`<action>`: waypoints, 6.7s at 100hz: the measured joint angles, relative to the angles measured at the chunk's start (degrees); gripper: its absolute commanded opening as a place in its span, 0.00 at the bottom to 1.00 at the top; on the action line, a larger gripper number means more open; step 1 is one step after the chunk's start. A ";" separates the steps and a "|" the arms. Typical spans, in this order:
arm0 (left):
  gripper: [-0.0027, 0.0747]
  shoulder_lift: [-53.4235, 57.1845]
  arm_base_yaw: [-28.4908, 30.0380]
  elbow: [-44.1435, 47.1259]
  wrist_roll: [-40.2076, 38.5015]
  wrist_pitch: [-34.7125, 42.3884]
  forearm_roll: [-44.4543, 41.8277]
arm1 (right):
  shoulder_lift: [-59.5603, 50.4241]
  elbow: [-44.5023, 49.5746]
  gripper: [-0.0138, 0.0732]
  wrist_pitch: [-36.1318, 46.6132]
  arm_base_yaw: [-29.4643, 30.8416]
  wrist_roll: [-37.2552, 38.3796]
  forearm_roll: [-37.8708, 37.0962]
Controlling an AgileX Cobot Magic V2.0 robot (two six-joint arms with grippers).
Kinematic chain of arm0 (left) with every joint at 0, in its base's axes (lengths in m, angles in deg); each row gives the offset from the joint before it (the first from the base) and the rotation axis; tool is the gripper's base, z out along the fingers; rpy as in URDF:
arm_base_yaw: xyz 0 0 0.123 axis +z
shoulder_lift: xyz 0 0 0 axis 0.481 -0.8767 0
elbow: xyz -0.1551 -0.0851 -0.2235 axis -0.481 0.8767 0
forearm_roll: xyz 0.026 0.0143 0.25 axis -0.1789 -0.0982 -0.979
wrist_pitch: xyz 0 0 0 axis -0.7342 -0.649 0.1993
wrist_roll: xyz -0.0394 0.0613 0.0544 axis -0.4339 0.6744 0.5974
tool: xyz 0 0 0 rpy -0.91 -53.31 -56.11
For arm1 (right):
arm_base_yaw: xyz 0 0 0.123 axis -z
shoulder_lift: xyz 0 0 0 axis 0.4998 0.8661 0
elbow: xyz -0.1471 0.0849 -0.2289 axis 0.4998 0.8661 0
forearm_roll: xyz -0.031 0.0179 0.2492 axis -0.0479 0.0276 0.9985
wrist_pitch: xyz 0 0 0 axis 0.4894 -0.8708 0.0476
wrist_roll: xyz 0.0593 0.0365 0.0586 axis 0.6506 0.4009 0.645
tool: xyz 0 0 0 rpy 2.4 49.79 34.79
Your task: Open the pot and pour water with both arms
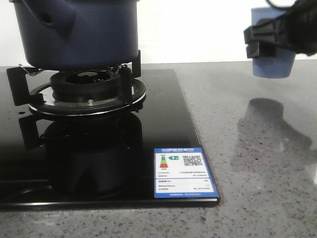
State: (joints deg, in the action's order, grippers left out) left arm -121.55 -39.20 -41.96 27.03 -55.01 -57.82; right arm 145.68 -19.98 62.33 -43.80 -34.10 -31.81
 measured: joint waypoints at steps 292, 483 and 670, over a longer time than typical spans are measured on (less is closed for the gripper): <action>0.49 0.00 0.00 0.00 0.00 0.44 0.00 | 13.90 -42.80 0.53 -20.63 -23.56 -2.52 -112.96; 0.49 0.00 0.00 0.00 0.00 0.00 0.00 | 2.57 2.24 0.52 7.77 8.84 61.02 -60.69; 0.49 -1.00 -6.07 0.00 0.00 0.45 -0.52 | -32.65 9.23 0.91 -28.95 2.08 59.48 -53.40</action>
State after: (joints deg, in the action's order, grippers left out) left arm -122.55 -45.27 -41.96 27.03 -54.57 -58.34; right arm 113.04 -10.76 33.38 -41.72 25.38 -85.22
